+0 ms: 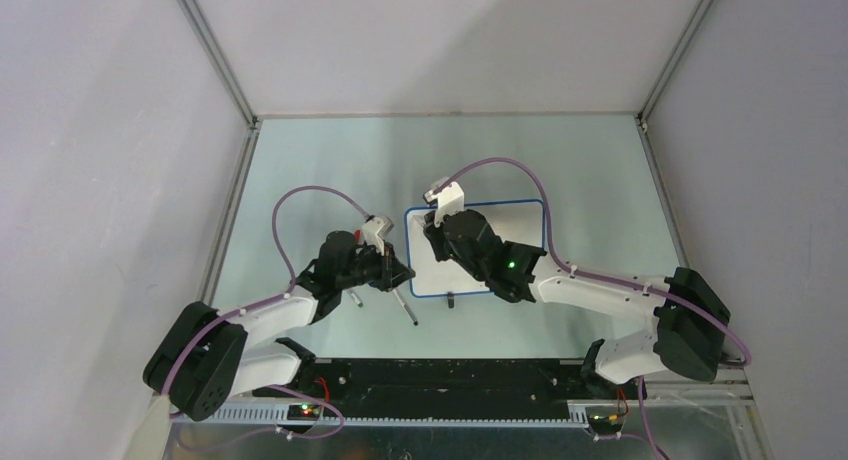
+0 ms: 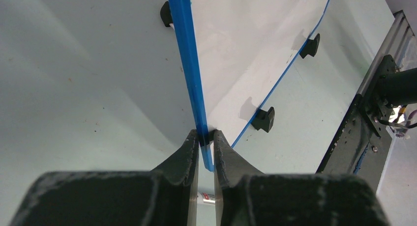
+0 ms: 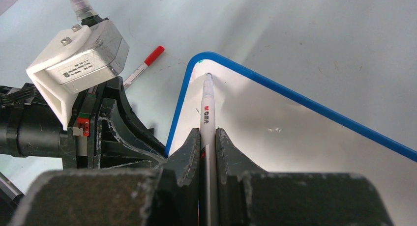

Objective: Write a sentence on the whiteboard
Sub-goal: Write a sentence with the whiteboard marker.

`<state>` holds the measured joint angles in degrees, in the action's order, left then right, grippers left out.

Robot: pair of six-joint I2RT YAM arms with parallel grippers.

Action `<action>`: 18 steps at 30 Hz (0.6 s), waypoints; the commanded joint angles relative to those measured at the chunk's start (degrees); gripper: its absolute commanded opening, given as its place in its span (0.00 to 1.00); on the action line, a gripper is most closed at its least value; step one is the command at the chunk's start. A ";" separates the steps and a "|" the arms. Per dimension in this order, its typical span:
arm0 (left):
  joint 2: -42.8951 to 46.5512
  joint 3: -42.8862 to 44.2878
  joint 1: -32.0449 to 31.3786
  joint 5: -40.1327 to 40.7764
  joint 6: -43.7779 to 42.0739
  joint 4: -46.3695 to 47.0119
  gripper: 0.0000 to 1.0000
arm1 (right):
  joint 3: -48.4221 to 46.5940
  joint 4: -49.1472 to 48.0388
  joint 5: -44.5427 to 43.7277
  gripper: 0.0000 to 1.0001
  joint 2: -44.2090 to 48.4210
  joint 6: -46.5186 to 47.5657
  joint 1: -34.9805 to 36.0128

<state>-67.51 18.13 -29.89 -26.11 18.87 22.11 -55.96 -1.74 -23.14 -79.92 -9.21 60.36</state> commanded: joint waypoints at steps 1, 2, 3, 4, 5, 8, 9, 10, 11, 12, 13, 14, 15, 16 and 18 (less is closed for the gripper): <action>0.53 2.04 -0.61 0.75 -2.28 0.45 0.15 | -2.39 -0.11 -1.16 0.00 -0.50 -0.44 -0.19; 0.55 2.02 -0.56 0.76 -2.27 0.47 0.15 | -2.39 0.00 -1.20 0.00 -0.46 -0.54 -0.17; 0.50 2.00 -0.60 0.74 -2.26 0.41 0.15 | -2.39 0.08 -1.16 0.00 -0.39 -0.59 -0.16; 0.52 2.04 -0.60 0.78 -2.26 0.44 0.15 | -2.33 0.22 -1.20 0.00 -0.41 -0.71 -0.16; 0.53 2.01 -0.56 0.73 -2.26 0.43 0.15 | -2.36 0.28 -1.20 0.00 -0.37 -0.76 -0.15; 0.52 2.00 -0.56 0.84 -2.31 0.39 0.15 | -2.39 0.82 -1.20 0.00 -0.30 -0.97 -0.10; 0.53 2.00 -0.60 0.87 -2.34 0.28 0.15 | -2.35 1.07 -1.25 0.00 -0.23 -1.00 -0.13; 0.53 2.00 -0.58 0.88 -2.34 0.29 0.15 | -2.36 1.18 -1.27 0.00 -0.23 -0.99 -0.01; 0.49 2.06 -0.60 0.95 -2.41 0.17 0.15 | -2.39 1.40 -1.25 0.00 -0.10 -0.98 -0.04; 0.59 2.12 -0.58 1.00 -2.47 0.15 0.15 | -2.39 1.39 -1.23 0.00 -0.13 -0.98 0.01; 0.65 2.09 -0.60 1.09 -2.53 0.09 0.15 | -2.37 1.41 -1.21 0.00 -0.08 -0.98 -0.03; 0.69 2.09 -0.61 1.12 -2.53 0.06 0.15 | -2.38 1.44 -1.17 0.00 -0.02 -1.03 0.03; 0.70 2.09 -0.61 1.25 -2.53 -0.02 0.15 | -2.37 1.47 -0.98 0.00 -0.03 -0.95 0.07; 0.71 2.09 -0.61 1.24 -2.57 -0.03 0.15 | -2.34 2.39 -0.88 0.00 -0.05 -0.97 0.08; 0.77 2.06 -0.59 1.37 -2.62 -0.24 0.15 | -2.39 3.42 -0.55 0.00 -0.06 -1.00 0.11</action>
<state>-67.51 18.13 -29.89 -26.06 18.83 22.00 -56.10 -0.43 -23.09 -80.05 -9.63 60.40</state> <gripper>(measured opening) 0.156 0.145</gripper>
